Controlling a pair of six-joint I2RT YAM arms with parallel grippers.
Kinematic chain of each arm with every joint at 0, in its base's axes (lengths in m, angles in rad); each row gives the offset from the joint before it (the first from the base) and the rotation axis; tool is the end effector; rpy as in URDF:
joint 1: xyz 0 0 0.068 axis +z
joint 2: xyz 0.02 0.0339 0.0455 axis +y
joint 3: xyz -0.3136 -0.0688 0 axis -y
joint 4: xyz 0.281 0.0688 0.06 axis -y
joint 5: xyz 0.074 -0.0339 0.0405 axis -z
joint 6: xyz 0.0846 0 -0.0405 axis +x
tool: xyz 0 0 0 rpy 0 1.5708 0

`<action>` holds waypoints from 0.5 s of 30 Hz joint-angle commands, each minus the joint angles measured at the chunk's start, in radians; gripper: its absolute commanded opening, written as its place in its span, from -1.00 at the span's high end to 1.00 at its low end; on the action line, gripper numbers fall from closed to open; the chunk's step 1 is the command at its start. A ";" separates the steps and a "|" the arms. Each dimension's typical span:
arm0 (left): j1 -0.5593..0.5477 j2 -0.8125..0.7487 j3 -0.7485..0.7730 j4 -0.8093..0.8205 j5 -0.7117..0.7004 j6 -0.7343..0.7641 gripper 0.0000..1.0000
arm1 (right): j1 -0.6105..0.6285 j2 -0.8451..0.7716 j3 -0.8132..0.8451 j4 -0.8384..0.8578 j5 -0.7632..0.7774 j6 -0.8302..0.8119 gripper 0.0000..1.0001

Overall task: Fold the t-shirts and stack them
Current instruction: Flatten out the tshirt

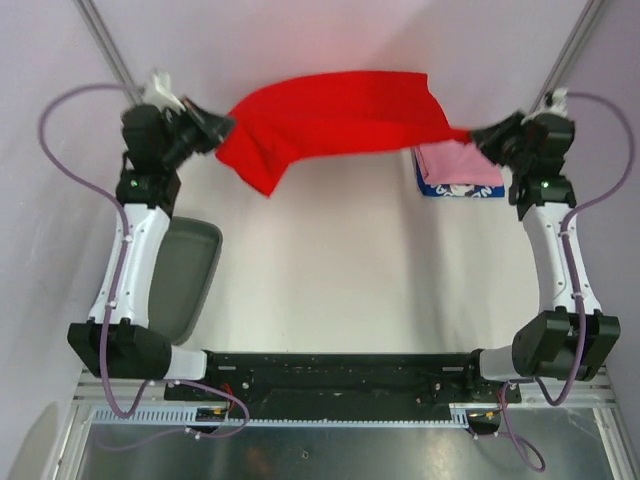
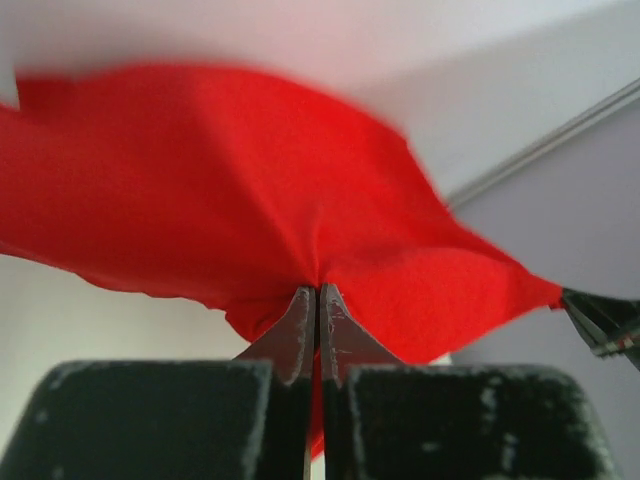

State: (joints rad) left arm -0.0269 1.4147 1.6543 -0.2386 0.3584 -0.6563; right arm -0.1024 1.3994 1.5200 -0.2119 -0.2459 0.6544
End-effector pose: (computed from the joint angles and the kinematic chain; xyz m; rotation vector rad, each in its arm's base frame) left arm 0.3823 -0.0400 0.5484 -0.2198 1.6144 -0.8112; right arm 0.3937 -0.0198 0.5016 0.4462 1.6372 0.6199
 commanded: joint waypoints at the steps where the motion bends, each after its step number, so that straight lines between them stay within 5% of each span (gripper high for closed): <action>1: 0.007 -0.100 -0.379 -0.018 0.083 -0.032 1.00 | -0.007 -0.052 -0.296 -0.080 -0.034 -0.005 1.00; 6: 0.003 -0.229 -0.838 -0.019 0.090 -0.035 1.00 | -0.044 -0.123 -0.645 -0.105 -0.054 -0.043 1.00; 10: -0.004 -0.274 -1.046 -0.019 0.095 -0.031 0.98 | -0.077 -0.111 -0.819 -0.124 -0.103 -0.070 1.00; 15: -0.006 -0.350 -1.106 -0.026 0.169 -0.009 0.10 | -0.081 -0.162 -0.879 -0.202 -0.061 -0.118 0.31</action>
State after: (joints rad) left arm -0.0307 1.1732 0.5404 -0.3313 0.4427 -0.6815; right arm -0.1806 1.3247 0.6456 -0.3843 -0.3088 0.5972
